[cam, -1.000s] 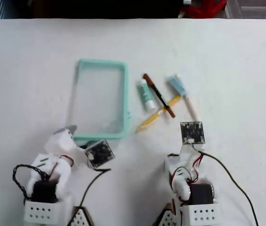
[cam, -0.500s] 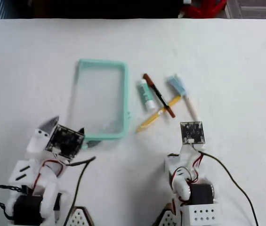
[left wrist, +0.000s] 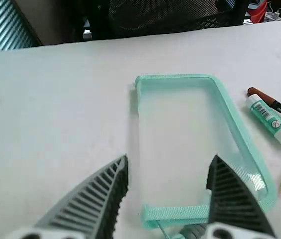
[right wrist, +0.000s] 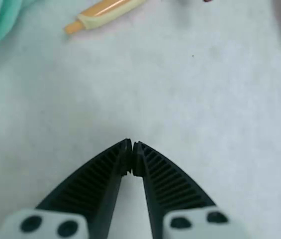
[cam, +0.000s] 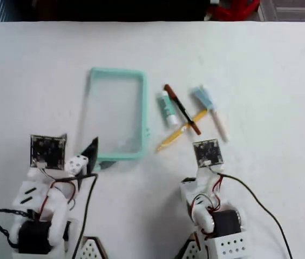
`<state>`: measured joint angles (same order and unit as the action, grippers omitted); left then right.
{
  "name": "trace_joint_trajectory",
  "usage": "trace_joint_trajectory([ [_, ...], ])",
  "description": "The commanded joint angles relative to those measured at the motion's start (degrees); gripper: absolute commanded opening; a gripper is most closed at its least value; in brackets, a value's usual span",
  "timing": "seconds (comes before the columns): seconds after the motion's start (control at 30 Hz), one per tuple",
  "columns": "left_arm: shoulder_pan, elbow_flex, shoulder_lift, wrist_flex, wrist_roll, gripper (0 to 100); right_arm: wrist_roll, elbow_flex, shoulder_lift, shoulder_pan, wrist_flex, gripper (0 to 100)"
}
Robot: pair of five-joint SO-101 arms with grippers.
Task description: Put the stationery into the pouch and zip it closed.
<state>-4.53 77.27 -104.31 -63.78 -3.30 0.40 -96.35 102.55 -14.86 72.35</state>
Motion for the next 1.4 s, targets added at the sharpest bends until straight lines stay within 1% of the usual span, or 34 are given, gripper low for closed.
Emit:
trace_joint_trajectory([
  [0.0,-3.6,0.1,0.1,3.3,2.3,26,-0.2,-0.5,0.7,-4.9,0.4,1.8],
  [0.07,-4.9,0.3,0.1,3.1,2.4,26,-0.2,-0.5,0.7,-7.5,0.4,1.8],
  [0.17,-5.0,2.1,0.1,3.3,3.8,26,-0.2,-0.5,0.7,-11.2,0.2,1.8],
  [0.23,-5.2,2.6,0.1,3.9,4.3,26,-0.1,-0.5,0.7,-13.4,-1.7,1.8],
  [0.27,-5.4,2.8,0.1,4.3,4.5,26,-0.1,-0.1,0.7,-13.2,-3.7,1.8],
  [0.33,-5.4,3.1,0.1,4.5,4.8,26,-0.1,3.0,0.7,-10.2,-10.1,1.8],
  [0.47,-5.4,3.8,0.1,4.8,5.3,26,0.4,10.6,0.7,0.8,-25.7,2.2],
  [0.53,-5.4,3.7,0.1,4.7,6.8,26,4.4,11.1,0.7,3.6,-31.1,6.2],
  [0.67,-5.4,3.8,0.1,4.9,6.9,26,17.1,9.3,0.7,7.7,-30.8,21.4],
  [0.73,-5.4,3.9,0.1,4.9,6.9,26,20.5,8.5,0.7,7.3,-32.8,26.1],
  [0.77,-5.4,4.3,0.1,5.2,6.8,26,20.7,8.7,0.7,6.8,-34.0,25.4],
  [0.83,-5.4,6.9,0.1,8.9,5.7,26,20.7,10.7,0.7,5.2,-36.9,19.5],
  [0.9,-5.4,10.2,0.1,13.5,1.8,26,20.6,14.7,0.7,1.8,-37.3,12.6],
  [0.93,-5.4,11.4,0.1,14.9,0.6,26,20.3,16.7,0.3,-0.5,-36.9,11.2],
  [1.0,-5.4,11.9,0.1,15.5,0.4,26,17.6,20.9,-3.0,-4.4,-35.3,14.2],
  [1.1,-5.2,11.8,0.1,15.5,0.4,26,14.9,25.7,-15.0,-7.9,-34.2,22.7],
  [1.17,-5.1,11.8,0.1,15.5,0.4,26,14.6,27.6,-25.0,-8.1,-34.5,25.2],
  [1.3,-3.8,11.7,0.1,15.5,-0.1,26,14.5,30.1,-40.5,-7.2,-35.4,24.8],
  [1.33,-3.3,11.7,0.1,15.5,-1.3,26,14.5,29.9,-43.1,-6.9,-36.7,24.8],
  [1.37,-2.8,11.5,0.1,15.5,-4.7,26,14.5,29.2,-45.3,-6.4,-38.3,24.8],
])
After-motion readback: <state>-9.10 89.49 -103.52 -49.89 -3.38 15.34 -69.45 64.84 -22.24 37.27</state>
